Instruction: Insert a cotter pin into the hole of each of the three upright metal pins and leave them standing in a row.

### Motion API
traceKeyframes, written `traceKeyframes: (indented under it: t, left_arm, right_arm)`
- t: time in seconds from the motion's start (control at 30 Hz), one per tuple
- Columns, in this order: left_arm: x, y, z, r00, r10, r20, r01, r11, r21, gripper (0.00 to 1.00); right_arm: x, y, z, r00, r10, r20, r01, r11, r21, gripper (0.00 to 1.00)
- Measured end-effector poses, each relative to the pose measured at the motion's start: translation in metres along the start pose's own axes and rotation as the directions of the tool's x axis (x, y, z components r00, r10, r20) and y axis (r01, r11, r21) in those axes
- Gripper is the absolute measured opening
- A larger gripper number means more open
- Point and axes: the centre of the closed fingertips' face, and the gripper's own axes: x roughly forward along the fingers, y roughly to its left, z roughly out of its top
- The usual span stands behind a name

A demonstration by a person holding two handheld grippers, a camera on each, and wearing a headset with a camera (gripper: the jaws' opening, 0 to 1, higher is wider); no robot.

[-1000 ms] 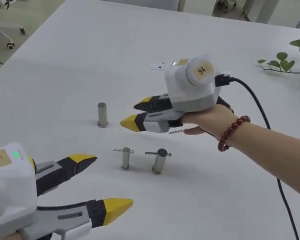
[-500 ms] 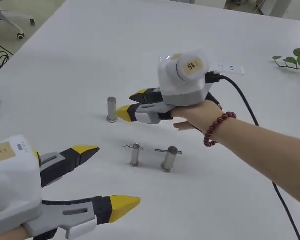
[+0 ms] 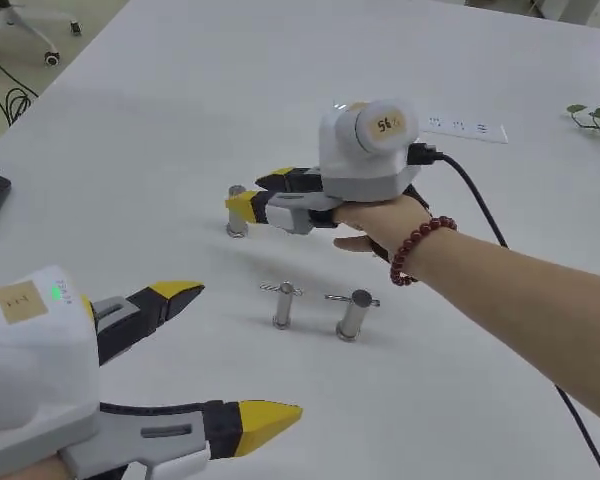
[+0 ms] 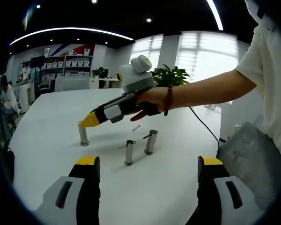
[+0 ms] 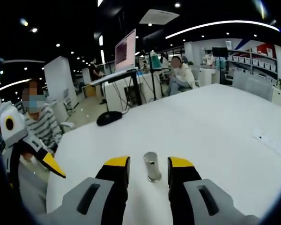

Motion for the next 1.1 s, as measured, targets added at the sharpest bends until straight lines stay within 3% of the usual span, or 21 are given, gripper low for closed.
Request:
traceKeyframes:
  t: [0.27,0.67,1.1]
  left_arm:
    - [-0.001,0.004,0.005,0.9997,0.012,0.019,-0.012,1.000,-0.021,0.91]
    - [0.000,0.008,0.006,0.9994,0.024,0.026,-0.024,0.999,-0.025,0.96]
    - [-0.003,0.010,0.003,0.9990,0.041,0.019,-0.040,0.999,-0.034,0.96]
  right_arm:
    - [0.014,0.000,0.001,0.9999,0.005,0.009,-0.005,1.000,-0.005,0.30]
    - [0.019,-0.010,-0.003,1.0000,0.002,-0.008,-0.002,1.000,0.021,0.23]
    - [0.020,0.002,-0.007,0.9998,0.013,-0.016,-0.013,1.000,0.004,0.18]
